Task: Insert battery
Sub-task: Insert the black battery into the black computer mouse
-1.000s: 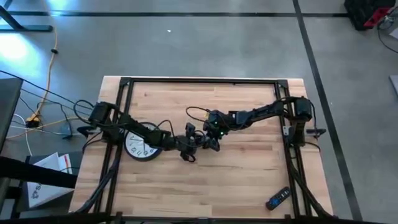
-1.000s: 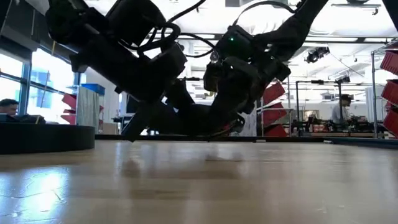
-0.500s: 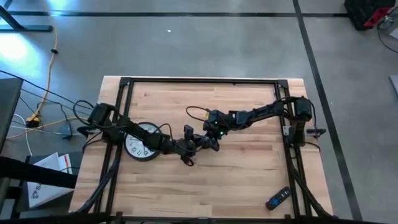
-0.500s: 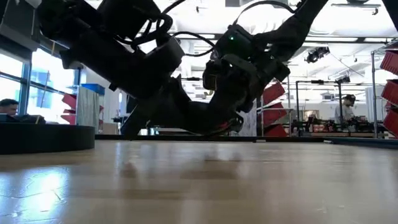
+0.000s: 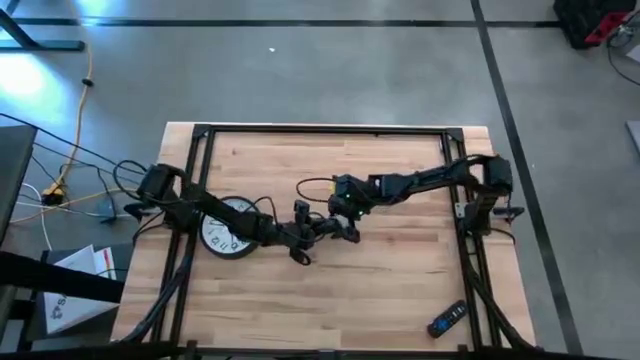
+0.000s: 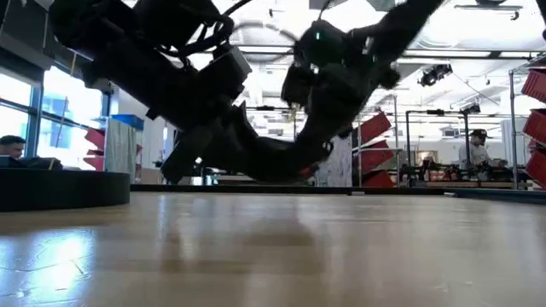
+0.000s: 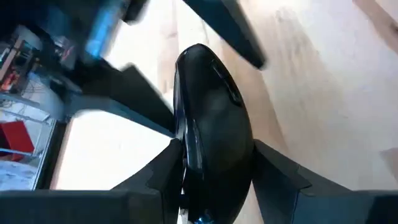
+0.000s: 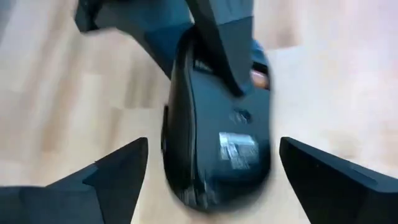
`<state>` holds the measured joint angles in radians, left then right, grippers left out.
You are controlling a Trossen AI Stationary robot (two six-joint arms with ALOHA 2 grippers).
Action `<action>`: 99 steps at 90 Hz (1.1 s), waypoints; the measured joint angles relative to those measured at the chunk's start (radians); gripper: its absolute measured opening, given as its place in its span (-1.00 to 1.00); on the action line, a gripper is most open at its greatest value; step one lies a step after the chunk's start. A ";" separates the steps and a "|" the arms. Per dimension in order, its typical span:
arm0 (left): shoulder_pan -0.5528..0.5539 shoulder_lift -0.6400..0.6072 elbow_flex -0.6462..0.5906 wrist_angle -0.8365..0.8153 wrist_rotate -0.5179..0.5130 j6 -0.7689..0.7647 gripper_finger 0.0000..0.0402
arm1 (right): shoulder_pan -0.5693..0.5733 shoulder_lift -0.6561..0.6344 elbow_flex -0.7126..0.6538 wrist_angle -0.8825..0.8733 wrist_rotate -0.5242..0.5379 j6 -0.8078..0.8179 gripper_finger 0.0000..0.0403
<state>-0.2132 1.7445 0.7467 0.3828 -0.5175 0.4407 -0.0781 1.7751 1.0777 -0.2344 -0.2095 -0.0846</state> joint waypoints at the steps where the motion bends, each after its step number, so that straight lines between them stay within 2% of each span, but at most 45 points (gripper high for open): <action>1: 0.004 -0.007 0.000 -0.003 0.000 -0.001 -0.34 | 0.003 -0.006 0.003 -0.011 0.026 -0.019 0.64; 11: 0.055 -0.095 0.000 -0.040 0.056 -0.029 -0.34 | 0.045 -0.054 0.015 -0.048 0.256 -0.163 0.62; 28: 0.167 -0.237 0.000 -0.122 0.376 -0.172 -0.35 | 0.089 -0.097 0.015 -0.031 0.472 -0.258 0.62; 37: 0.217 -0.281 0.001 -0.157 0.509 -0.243 -0.35 | 0.111 -0.113 0.015 0.011 0.469 -0.248 0.62; 46: 0.244 -0.290 -0.006 -0.166 0.555 -0.281 -0.35 | 0.130 -0.116 0.015 0.074 0.407 -0.217 0.62; 56: 0.273 -0.290 -0.045 -0.109 0.607 -0.360 -0.35 | 0.148 -0.116 0.015 0.119 0.404 -0.205 0.62; 63: 0.299 -0.290 -0.081 -0.058 0.654 -0.441 -0.35 | 0.163 -0.116 0.015 0.119 0.455 -0.231 0.62; 80: 0.356 -0.286 -0.147 0.091 0.774 -0.613 -0.35 | 0.209 -0.115 -0.036 0.184 0.676 -0.414 0.62; 93: 0.392 -0.270 -0.162 0.096 0.784 -0.772 -0.35 | 0.237 -0.093 -0.046 0.241 0.728 -0.574 0.62; 99: 0.410 -0.257 -0.165 0.093 0.826 -0.854 -0.35 | 0.248 -0.076 -0.047 0.269 0.731 -0.619 0.62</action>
<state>0.1971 1.4871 0.5813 0.4761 0.3084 -0.4134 0.1696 1.6989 1.0309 0.0349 0.5213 -0.7033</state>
